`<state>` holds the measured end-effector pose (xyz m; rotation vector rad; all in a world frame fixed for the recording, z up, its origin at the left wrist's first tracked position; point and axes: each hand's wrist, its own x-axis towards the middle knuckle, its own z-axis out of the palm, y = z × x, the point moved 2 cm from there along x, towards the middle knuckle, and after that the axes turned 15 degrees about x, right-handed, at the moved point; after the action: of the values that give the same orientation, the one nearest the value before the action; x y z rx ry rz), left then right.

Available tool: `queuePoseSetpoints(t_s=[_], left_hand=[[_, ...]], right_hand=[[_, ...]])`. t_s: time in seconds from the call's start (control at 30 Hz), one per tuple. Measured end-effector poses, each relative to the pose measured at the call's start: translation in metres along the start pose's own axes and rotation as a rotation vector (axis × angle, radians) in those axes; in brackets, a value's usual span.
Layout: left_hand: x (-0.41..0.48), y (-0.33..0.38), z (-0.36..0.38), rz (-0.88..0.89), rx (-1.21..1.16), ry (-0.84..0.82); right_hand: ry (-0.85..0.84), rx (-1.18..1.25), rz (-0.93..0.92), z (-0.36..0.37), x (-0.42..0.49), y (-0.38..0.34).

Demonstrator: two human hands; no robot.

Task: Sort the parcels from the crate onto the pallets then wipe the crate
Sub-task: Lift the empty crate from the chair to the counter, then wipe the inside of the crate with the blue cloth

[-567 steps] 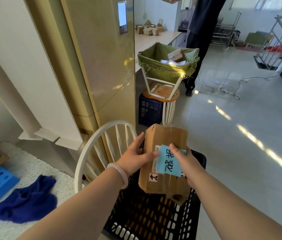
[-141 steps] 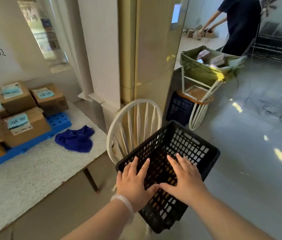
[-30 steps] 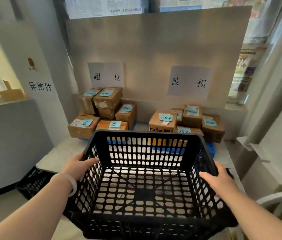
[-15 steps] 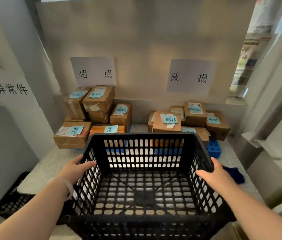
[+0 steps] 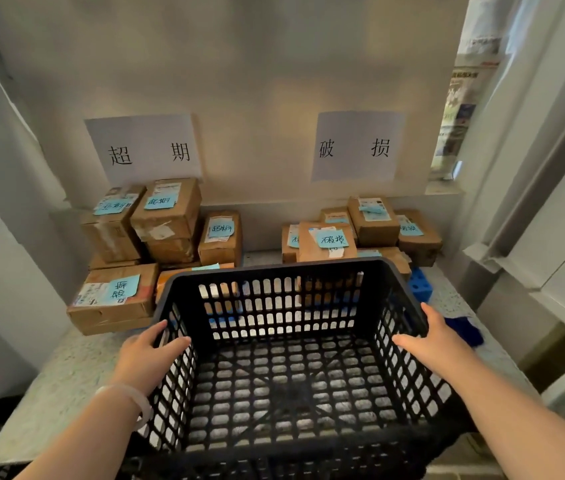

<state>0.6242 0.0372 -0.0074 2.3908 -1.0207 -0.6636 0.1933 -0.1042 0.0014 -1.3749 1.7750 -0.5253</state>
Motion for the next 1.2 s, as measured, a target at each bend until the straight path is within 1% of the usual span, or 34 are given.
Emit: queuePoseSetpoints(t_s=[0.1,0.13,0.2,0.27,0.33,0.47,0.53,0.63,0.73,0.83,0.9,1.03,1.13,1.2], left_hand=[[0.001,0.006,0.002,-0.014,0.099,0.006],[-0.002,0.008,0.004,-0.026,0.18,0.017],[-0.011,0.017,0.012,-0.025,0.417,0.076],[-0.02,0.039,0.026,0.07,0.611,0.124],[-0.028,0.069,0.047,0.19,0.683,0.113],[-0.045,0.126,0.099,0.351,0.701,0.026],[-0.051,0.15,0.122,0.399,0.695,-0.008],[-0.058,0.177,0.152,0.427,0.679,-0.064],[-0.068,0.191,0.177,0.404,0.676,-0.116],[-0.072,0.196,0.19,0.345,0.683,-0.115],[-0.073,0.197,0.194,0.3,0.713,-0.109],[-0.075,0.199,0.198,0.247,0.737,-0.128],[-0.073,0.21,0.201,0.241,0.755,-0.118],[-0.071,0.215,0.204,0.22,0.721,-0.116]], right_hand=[[0.018,-0.051,-0.001,0.002,0.0,0.0],[0.028,-0.103,-0.004,0.003,-0.001,0.0],[0.076,-0.264,-0.042,0.005,-0.004,0.0],[0.097,-0.396,-0.138,0.007,-0.006,-0.002],[0.067,-0.424,-0.226,0.008,-0.004,-0.004],[-0.03,-0.271,-0.258,-0.007,0.015,0.0],[-0.032,-0.232,-0.285,-0.023,0.031,0.01],[-0.019,-0.201,-0.273,-0.049,0.062,0.035],[-0.041,-0.306,-0.235,-0.061,0.096,0.07],[-0.141,-0.469,-0.135,-0.058,0.125,0.106],[-0.214,-0.528,-0.103,-0.054,0.142,0.126],[-0.319,-0.661,-0.134,-0.045,0.18,0.147],[-0.322,-0.701,-0.137,-0.041,0.21,0.147],[-0.314,-0.718,-0.148,-0.038,0.227,0.147]])
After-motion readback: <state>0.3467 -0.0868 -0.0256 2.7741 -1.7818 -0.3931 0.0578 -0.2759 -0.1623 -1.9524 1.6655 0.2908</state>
